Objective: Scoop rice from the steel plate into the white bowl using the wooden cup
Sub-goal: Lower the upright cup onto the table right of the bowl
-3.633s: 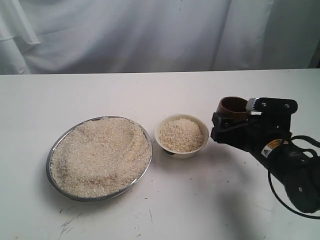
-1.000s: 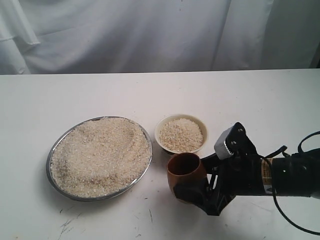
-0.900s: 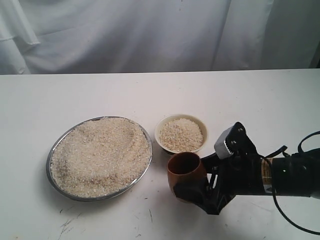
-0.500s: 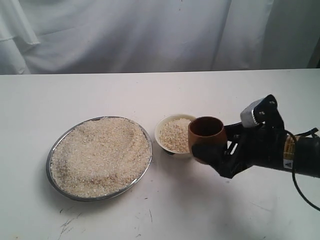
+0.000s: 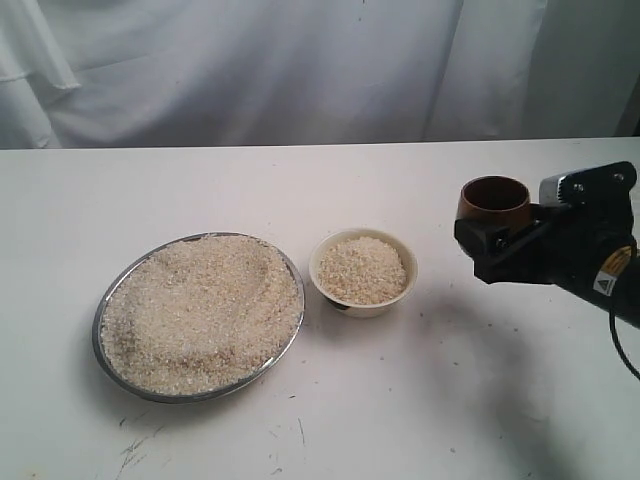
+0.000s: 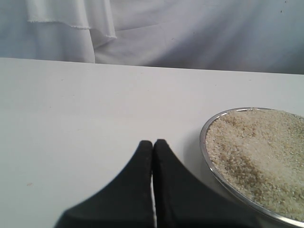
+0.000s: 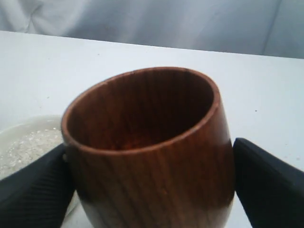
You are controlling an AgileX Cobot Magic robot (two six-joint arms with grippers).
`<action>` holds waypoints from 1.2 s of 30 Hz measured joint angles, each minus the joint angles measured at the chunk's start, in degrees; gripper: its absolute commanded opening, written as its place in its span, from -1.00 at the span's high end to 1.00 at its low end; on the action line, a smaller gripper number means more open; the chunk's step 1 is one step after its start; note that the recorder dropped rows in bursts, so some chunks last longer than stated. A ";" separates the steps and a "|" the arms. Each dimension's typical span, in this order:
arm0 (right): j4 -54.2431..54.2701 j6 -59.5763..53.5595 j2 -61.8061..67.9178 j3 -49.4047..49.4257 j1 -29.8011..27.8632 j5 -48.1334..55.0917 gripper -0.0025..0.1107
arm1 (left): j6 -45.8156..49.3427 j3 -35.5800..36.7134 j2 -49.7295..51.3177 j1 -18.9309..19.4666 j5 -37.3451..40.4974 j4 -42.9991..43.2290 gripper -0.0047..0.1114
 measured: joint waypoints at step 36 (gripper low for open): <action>-2.55 -4.97 26.71 -15.36 -0.23 -15.01 0.51 | 0.00 0.00 0.00 0.00 0.00 0.00 0.92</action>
